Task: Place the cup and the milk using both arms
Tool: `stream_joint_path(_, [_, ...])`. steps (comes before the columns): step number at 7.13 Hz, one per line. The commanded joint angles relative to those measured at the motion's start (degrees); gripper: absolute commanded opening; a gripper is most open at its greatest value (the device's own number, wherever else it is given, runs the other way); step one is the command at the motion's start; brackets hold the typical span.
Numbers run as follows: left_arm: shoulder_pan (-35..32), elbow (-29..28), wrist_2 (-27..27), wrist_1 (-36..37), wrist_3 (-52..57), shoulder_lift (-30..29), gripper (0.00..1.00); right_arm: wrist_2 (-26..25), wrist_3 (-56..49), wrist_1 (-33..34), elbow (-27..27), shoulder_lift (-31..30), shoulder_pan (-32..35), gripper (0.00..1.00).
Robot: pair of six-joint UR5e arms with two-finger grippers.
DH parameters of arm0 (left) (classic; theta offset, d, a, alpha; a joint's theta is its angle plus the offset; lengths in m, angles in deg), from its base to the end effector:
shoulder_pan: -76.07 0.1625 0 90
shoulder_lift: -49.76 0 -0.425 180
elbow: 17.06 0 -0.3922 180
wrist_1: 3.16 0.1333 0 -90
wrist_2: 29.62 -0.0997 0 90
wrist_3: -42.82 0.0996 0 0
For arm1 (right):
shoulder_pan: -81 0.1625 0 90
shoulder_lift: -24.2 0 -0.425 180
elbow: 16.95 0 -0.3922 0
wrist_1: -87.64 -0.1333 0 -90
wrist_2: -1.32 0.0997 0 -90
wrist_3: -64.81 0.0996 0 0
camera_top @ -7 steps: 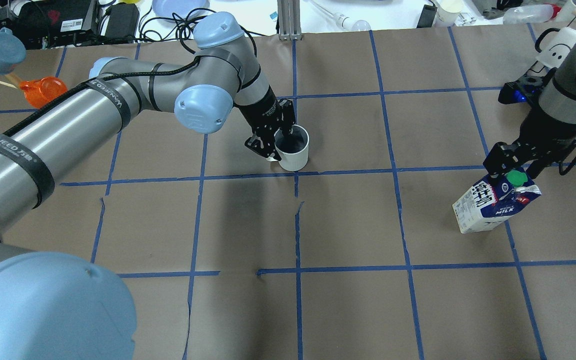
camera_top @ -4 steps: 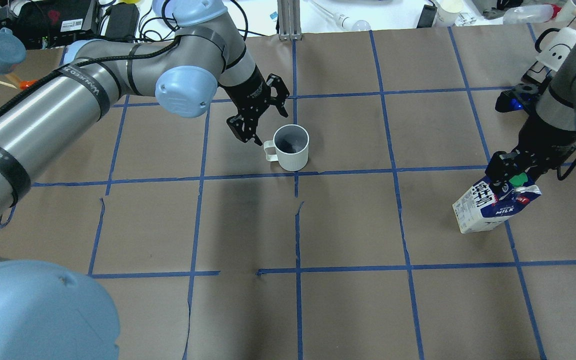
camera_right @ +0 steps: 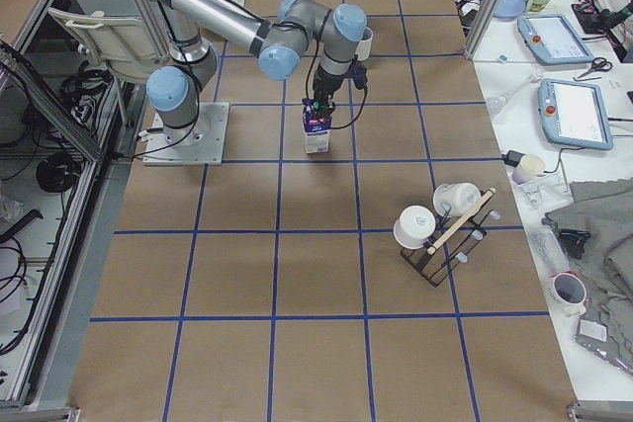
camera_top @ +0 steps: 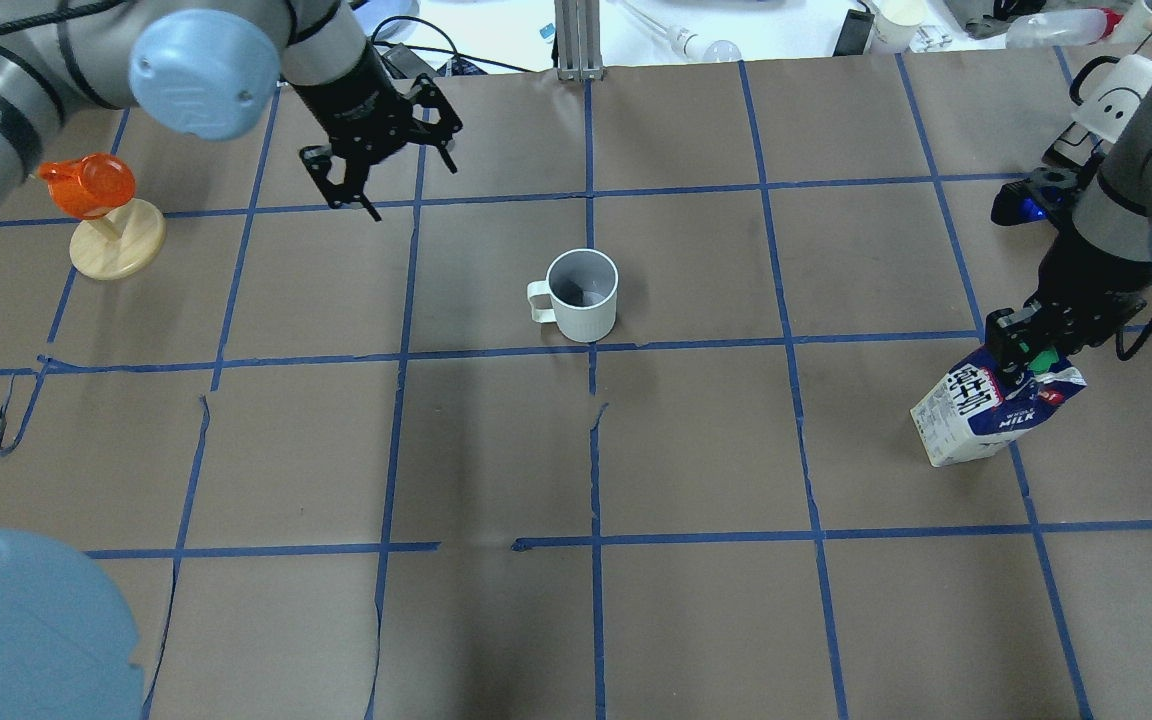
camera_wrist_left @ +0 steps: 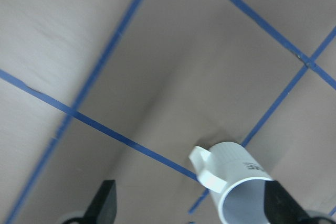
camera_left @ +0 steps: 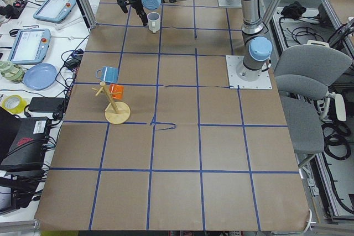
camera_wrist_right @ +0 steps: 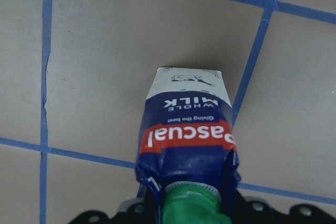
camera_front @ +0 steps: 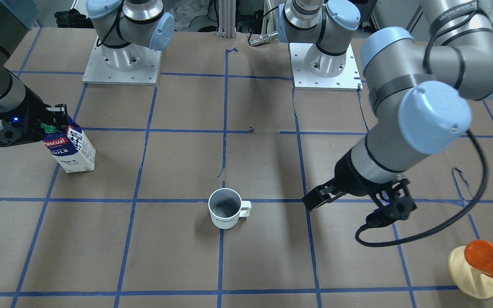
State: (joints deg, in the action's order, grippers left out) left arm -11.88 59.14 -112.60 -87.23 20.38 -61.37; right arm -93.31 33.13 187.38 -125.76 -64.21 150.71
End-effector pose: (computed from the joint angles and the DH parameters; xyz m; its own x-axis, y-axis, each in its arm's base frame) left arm -0.1225 -0.6443 0.4076 -0.9030 -0.4169 0.1036 -0.4116 0.9087 0.0692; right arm -0.0417 -0.4740 0.3346 -0.9790 -0.2019 -0.0296 -0.2037 0.9586 0.1991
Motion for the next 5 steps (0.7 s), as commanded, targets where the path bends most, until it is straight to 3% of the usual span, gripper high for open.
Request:
stream_joint_path(1, [3.75, -0.96, -3.13, -2.40, 6.62, 4.07, 1.00, 1.46, 4.48, 0.46, 4.10, 0.69, 0.60, 0.28])
stream_joint_path(2, [3.84, -0.88, -5.06, -3.36, 7.31, 5.74, 1.00, 5.82, 9.83, 0.45, 6.74, 2.00, 2.96, 0.28])
stream_joint_path(3, [4.02, -0.09, -5.25, -3.46, 9.67, 6.71, 1.00, 5.60, 15.28, 0.45, 11.20, 3.23, 7.85, 0.29])
stream_joint_path(5, [5.24, 1.58, -5.00, -3.99, 15.22, 8.03, 1.00, 5.25, 26.52, 0.63, 21.39, 12.34, 17.18, 0.29])
